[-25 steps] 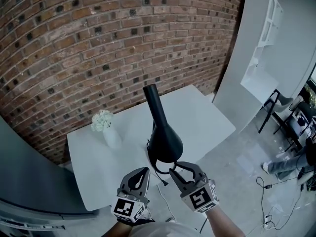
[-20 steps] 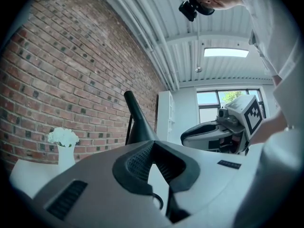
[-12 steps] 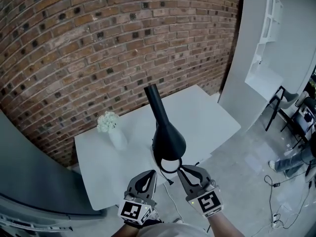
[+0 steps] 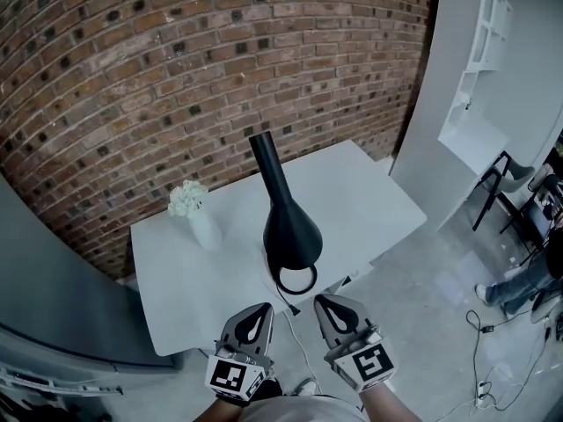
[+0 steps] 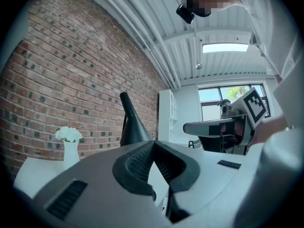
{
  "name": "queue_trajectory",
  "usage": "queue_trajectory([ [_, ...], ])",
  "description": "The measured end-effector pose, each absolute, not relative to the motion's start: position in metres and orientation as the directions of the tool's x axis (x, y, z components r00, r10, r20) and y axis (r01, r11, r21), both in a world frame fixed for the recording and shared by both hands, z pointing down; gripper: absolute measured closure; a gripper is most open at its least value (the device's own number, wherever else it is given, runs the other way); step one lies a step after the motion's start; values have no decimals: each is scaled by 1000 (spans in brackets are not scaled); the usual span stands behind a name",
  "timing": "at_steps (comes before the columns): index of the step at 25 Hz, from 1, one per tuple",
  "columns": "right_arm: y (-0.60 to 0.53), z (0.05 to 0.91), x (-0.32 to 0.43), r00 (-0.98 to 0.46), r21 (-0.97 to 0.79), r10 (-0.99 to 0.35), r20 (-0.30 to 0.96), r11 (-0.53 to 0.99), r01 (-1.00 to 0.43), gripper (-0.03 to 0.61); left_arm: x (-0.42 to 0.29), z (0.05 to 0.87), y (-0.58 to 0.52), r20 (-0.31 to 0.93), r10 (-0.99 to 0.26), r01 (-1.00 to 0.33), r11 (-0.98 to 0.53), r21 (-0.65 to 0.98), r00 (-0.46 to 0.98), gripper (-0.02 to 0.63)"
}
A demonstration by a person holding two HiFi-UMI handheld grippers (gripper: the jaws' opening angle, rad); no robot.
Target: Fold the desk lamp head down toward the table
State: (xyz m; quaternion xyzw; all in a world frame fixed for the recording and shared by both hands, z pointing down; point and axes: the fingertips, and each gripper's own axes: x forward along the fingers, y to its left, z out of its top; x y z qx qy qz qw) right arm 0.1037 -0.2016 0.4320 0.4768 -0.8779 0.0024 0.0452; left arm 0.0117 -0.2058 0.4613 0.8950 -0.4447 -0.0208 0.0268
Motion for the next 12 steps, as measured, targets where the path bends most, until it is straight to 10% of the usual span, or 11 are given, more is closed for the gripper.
queue_trajectory([
  [12, -163, 442, 132, -561, -37, -826, 64, 559, -828, 561, 37, 466, -164, -8, -804, -802, -594, 67, 595, 606],
])
